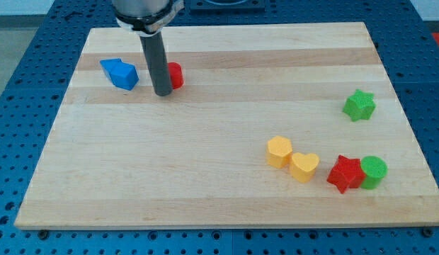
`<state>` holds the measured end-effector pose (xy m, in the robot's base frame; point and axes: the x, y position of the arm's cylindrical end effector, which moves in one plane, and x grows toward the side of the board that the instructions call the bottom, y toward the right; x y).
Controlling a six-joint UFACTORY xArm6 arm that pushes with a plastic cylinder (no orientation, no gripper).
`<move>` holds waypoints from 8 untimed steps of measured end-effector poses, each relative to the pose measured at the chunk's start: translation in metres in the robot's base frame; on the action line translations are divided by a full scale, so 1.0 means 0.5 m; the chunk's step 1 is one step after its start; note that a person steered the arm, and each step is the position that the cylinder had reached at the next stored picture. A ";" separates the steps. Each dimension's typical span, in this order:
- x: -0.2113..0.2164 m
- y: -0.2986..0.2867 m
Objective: Slide the red circle along with blue cube and blue triangle slightly left
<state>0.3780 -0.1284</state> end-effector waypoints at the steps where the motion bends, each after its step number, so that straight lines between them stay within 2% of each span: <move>1: 0.010 -0.008; 2: 0.021 0.106; 3: 0.021 0.165; 4: 0.021 0.165; 5: -0.024 0.147; 6: -0.066 0.083; 8: -0.071 0.009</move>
<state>0.3423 -0.1240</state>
